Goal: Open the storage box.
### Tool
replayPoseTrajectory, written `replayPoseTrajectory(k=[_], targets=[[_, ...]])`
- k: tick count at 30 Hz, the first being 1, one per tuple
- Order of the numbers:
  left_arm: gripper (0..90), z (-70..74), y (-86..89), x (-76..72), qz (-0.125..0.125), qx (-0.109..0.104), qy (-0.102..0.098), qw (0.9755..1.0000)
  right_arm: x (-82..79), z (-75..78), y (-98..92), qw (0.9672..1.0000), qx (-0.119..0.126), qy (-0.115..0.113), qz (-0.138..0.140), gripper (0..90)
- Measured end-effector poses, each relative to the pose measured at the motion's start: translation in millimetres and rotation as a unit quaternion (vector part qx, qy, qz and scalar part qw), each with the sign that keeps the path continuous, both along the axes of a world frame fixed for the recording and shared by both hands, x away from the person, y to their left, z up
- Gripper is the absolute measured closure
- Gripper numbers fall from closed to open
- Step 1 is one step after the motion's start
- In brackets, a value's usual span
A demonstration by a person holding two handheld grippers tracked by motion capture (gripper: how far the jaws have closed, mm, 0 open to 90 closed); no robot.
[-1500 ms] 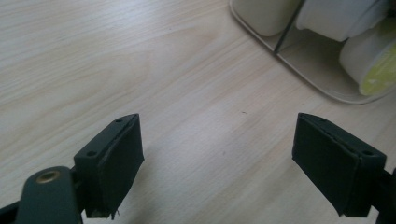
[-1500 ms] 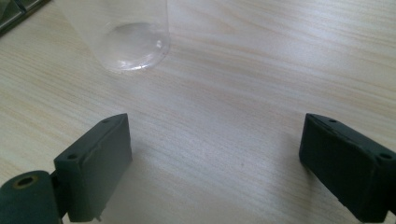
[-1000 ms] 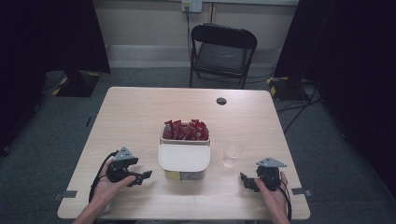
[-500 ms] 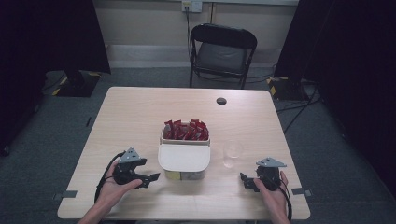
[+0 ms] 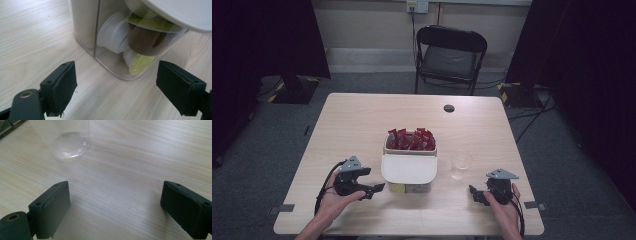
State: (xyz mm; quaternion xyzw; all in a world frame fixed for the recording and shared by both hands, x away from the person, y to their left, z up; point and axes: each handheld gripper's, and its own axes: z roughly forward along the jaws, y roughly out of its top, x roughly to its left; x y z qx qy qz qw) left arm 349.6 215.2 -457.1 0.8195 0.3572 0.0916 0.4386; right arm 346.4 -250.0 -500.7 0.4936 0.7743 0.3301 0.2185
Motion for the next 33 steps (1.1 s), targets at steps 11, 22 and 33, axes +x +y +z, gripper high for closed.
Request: replayPoseTrajectory(k=[11, 22, 33], targets=[[16.3, 6.8, -10.2, 0.8, -0.017, -0.003, -0.007, 0.9998, 0.0, 0.0, 0.0, 1.0, 0.0, 0.0, 0.0, 8.4], [15.7, 10.5, -17.0, 4.7, -0.031, -0.017, -0.004, 0.9994, 0.0, 0.0, 0.0, 1.0, 0.0, 0.0, 0.0, 8.4], [16.2, 18.2, -19.0, 4.4, -0.039, -0.033, -0.011, 0.9986, 0.0, 0.0, 0.0, 1.0, 0.0, 0.0, 0.0, 8.4]])
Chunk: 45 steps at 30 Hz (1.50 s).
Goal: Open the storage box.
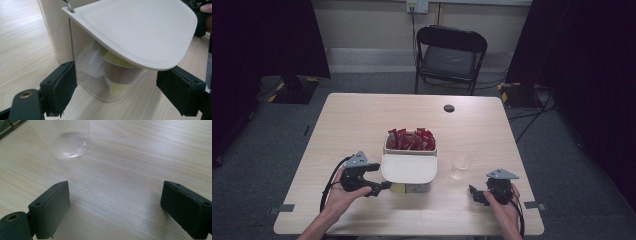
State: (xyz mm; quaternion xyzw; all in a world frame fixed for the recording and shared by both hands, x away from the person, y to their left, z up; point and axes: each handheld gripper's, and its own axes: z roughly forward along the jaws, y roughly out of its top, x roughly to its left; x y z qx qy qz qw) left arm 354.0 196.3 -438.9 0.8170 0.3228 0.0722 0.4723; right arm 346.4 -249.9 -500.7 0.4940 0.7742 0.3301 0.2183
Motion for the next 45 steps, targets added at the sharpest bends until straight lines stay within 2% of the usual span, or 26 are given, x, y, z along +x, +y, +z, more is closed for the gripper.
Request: replayPoseTrajectory(k=[10, 12, 20, 25, 28, 31, 33, 36, 45], targets=[[16.6, 6.6, 0.4, -1.2, -0.014, 0.0, -0.013, 0.9998, 0.0, 0.0, 0.0, 1.0, 0.0, 0.0, 0.0, 8.4], [16.3, 7.8, -0.2, -1.3, -0.013, -0.007, -0.014, 0.9998, 0.0, 0.0, 0.0, 1.0, 0.0, 0.0, 0.0, 8.4], [16.1, 9.7, 0.5, -0.9, -0.012, -0.009, -0.013, 0.9998, 0.1, 0.0, 0.0, 1.0, 0.0, 0.0, 0.0, 8.4], [16.0, 13.5, 1.2, 0.2, -0.009, -0.017, -0.015, 0.9997, 0.2, 0.0, -0.1, 1.0, 0.0, 0.0, 0.0, 8.3], [16.0, 18.6, 1.1, 1.5, -0.004, -0.025, -0.015, 0.9996, 0.2, 0.0, 0.0, 1.0, 0.0, 0.0, 0.0, 8.3], [16.0, 22.2, 1.3, 2.8, -0.005, -0.022, -0.019, 0.9996, 0.3, 0.0, -0.1, 1.0, -0.001, 0.0, 0.0, 8.2], [16.0, 25.6, 0.8, 3.8, -0.002, -0.034, -0.015, 0.9993, 0.3, 0.0, -0.1, 1.0, -0.001, 0.0, 0.0, 8.2], [16.0, 31.3, 0.6, 6.0, 0.0, -0.039, -0.019, 0.9991, 0.3, -0.1, -0.1, 1.0, 0.0, -0.001, 0.001, 8.2], [16.0, 37.8, -0.6, 9.6, 0.003, -0.043, -0.02, 0.9989, 0.3, 0.0, -0.1, 1.0, -0.001, -0.001, 0.001, 8.2]])
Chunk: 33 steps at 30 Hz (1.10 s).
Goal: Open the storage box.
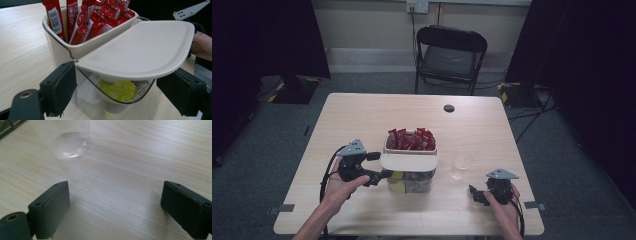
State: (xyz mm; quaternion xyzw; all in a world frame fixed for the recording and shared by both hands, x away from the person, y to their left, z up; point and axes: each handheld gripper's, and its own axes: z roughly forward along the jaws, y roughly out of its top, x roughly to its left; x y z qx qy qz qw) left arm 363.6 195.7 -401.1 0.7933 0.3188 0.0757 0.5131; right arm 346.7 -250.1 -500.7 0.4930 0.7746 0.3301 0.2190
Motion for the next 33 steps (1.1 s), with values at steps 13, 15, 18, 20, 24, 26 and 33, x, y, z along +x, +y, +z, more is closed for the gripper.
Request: replayPoseTrajectory(k=[13, 15, 18, 20, 24, 26, 33], targets=[[16.0, 8.1, 1.4, 1.9, -0.004, -0.005, -0.003, 1.0, 0.1, 0.0, -0.1, 1.0, 0.001, 0.001, 0.001, 8.2], [16.0, 8.0, 1.5, 4.3, -0.002, -0.007, 0.001, 1.0, 0.2, 0.0, -0.1, 1.0, 0.0, 0.001, 0.001, 8.2], [15.9, 8.0, 1.4, 6.7, 0.001, -0.007, 0.003, 1.0, 0.1, 0.0, -0.1, 1.0, 0.001, 0.001, 0.001, 8.2], [16.0, 10.1, 2.3, 9.0, 0.003, -0.006, 0.002, 1.0, 0.1, 0.0, -0.1, 1.0, 0.001, 0.001, 0.001, 8.2], [15.9, 11.0, 0.2, 12.5, 0.002, -0.01, 0.01, 0.9999, 0.3, 0.0, -0.2, 1.0, 0.001, 0.002, 0.002, 8.2], [16.0, 11.4, -0.4, 13.0, 0.003, -0.011, 0.008, 0.9999, 0.3, 0.1, -0.3, 1.0, 0.001, 0.002, 0.002, 8.1], [15.9, 15.4, -1.5, 17.6, -0.002, -0.011, 0.01, 0.9999, 0.7, 0.0, -0.6, 1.0, 0.0, 0.0, 0.005, 8.2]])
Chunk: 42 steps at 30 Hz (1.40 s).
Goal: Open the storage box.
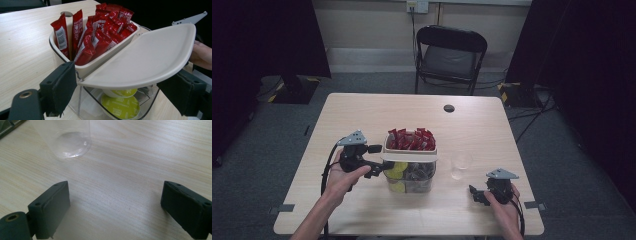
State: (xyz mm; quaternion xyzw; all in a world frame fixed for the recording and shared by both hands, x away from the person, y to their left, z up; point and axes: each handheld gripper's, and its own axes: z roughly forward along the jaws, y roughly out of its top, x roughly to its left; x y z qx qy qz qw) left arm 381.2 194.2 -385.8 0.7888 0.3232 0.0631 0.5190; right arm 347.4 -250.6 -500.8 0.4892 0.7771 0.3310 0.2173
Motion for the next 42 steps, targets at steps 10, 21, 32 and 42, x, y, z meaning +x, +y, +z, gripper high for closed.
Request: replayPoseTrajectory(k=[10, 21, 32, 42], targets=[[17.4, 1.3, 2.3, 4.3, 0.009, 0.002, 0.007, 0.9999, 0.0, 0.0, 0.0, 1.0, 0.0, 0.0, 0.0, 8.2], [17.2, 3.4, 2.8, 12.6, 0.014, 0.007, 0.007, 0.9998, 0.0, 0.0, 0.0, 1.0, 0.0, 0.0, 0.0, 8.1], [17.0, 4.7, 2.2, 20.6, 0.014, -0.001, 0.008, 0.9999, 0.0, 0.0, 0.0, 1.0, 0.0, 0.0, 0.0, 8.2], [16.7, 6.7, 0.9, 27.2, 0.014, 0.001, 0.01, 0.9999, 0.0, 0.0, 0.0, 1.0, 0.0, 0.0, 0.0, 8.1]])
